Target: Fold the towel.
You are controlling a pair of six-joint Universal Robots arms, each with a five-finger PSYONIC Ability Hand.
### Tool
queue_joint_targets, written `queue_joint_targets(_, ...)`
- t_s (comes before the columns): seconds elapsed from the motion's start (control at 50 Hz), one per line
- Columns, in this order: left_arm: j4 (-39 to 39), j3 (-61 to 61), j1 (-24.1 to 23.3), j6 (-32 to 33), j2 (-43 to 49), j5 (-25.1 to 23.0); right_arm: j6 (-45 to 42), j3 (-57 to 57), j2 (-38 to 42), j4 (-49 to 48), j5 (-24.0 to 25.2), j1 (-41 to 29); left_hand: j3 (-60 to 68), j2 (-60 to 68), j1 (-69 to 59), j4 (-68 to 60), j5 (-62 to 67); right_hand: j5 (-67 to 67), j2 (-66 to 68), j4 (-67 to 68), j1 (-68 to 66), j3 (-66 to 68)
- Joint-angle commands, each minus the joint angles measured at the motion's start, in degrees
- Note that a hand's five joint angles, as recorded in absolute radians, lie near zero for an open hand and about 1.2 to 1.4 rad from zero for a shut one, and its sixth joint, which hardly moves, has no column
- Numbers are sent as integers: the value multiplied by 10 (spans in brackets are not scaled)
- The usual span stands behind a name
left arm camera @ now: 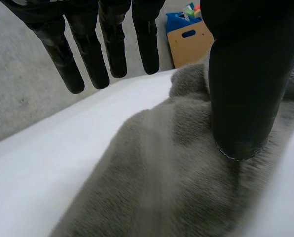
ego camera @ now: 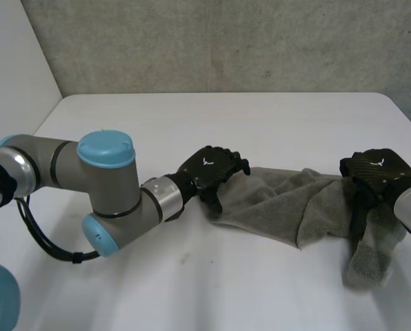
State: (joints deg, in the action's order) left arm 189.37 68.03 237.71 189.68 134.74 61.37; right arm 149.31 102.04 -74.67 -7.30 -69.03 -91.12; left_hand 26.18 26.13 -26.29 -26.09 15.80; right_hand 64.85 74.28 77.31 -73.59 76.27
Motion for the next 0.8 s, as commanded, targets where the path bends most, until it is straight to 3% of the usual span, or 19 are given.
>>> queue_joint_targets(0.02, -10, 39, -7, -1, -14, 3, 1, 4, -14, 2, -1, -1, 51, 51, -49, -52, 54, 51, 57, 27, -64, 37)
queue_joint_targets(0.3, -7, 8, -45, -1, 36, 73, 0, 17, -14, 0, 0, -1, 190, 191, -189, -191, 194, 51, 57, 27, -64, 37)
queue_joint_targets(0.34, -7, 3, -50, -1, 38, 76, 2, 18, -14, 0, -1, 0, 338, 338, -336, -338, 341, 51, 57, 27, -64, 37)
queue_joint_targets(0.36, -7, 3, -50, -1, 38, 76, 2, 18, -14, 0, -1, 0, 338, 339, -337, -339, 342, 51, 57, 27, -64, 37)
queue_joint_targets(0.4, -7, -1, -51, 0, 36, 86, 4, 17, -14, -1, -1, 0, 485, 486, -484, -486, 489, 51, 57, 27, -64, 37)
queue_joint_targets(0.44, -7, -2, -51, 0, 35, 93, 5, 16, -15, 0, -1, 0, 538, 538, -537, -539, 542, 51, 57, 27, -64, 37)
queue_joint_targets(0.58, -12, -3, -52, 15, 25, 118, 12, 7, -32, 5, -7, -6, 538, 539, -537, -539, 542, 51, 57, 27, -64, 37)
queue_joint_targets(0.68, -14, 10, -37, 32, -46, 137, 58, -28, -56, 29, -7, -42, 538, 539, -537, -539, 542, 51, 57, 27, -64, 37)
queue_joint_targets(0.8, -21, 70, 26, 37, -193, 152, 120, -120, -58, 146, 4, -94, 538, 539, -537, -539, 542, 51, 57, 27, -64, 37)
